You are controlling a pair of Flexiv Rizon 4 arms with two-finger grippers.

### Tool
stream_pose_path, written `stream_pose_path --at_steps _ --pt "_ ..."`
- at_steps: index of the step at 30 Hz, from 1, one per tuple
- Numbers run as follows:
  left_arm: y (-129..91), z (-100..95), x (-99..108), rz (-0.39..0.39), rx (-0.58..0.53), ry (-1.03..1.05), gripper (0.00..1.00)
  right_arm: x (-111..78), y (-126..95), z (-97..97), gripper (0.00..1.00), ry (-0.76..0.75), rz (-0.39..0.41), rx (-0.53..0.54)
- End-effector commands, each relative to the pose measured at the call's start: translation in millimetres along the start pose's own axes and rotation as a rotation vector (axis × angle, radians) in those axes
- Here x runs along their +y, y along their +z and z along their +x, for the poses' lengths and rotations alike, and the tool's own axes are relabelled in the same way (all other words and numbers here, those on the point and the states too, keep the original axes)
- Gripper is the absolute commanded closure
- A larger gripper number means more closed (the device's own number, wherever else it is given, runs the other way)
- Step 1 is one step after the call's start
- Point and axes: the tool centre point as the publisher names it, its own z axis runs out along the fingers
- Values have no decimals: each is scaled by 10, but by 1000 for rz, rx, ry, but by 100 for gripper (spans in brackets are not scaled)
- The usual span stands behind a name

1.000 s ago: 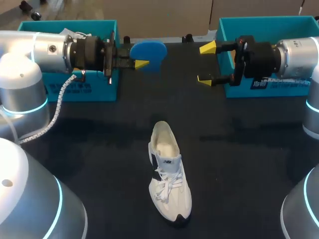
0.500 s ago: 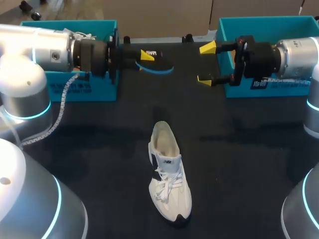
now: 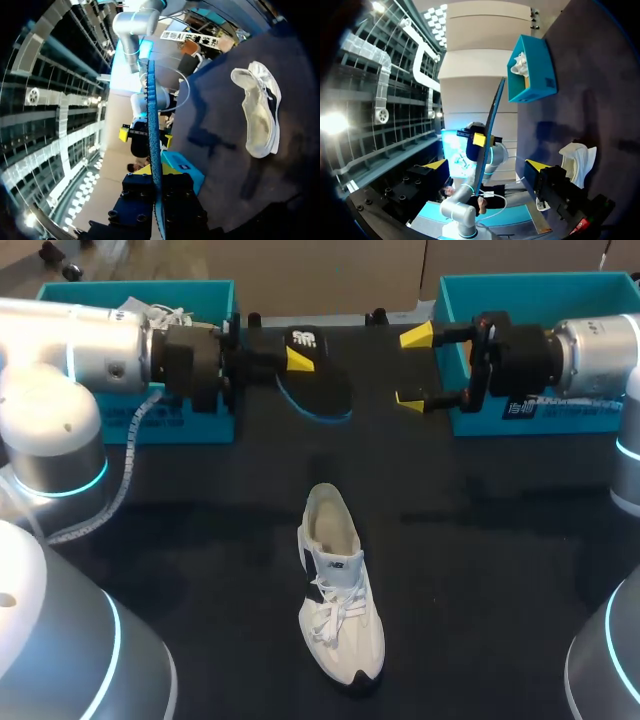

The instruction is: Take the shoe out of the shoebox, open the shoe tongue, remove and reinsert the insole, then place the shoe into the shoebox

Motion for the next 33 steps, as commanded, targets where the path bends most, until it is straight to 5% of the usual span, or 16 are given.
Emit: stream_pose_path --at_steps 1,12,30,33 --pt "152 -9 83 -4 -25 99 100 -2 13 -4 0 0 -1 -1" --pt "199 -23 202 -19 -91 283 100 8 24 -10 0 -9 -17 -9" --pt "314 -31 329 -9 -96 298 100 -56 501 -52 0 -74 21 -79" --pt "324 -24 320 -11 -102 295 100 -54 531 -64 15 -77 22 -81"
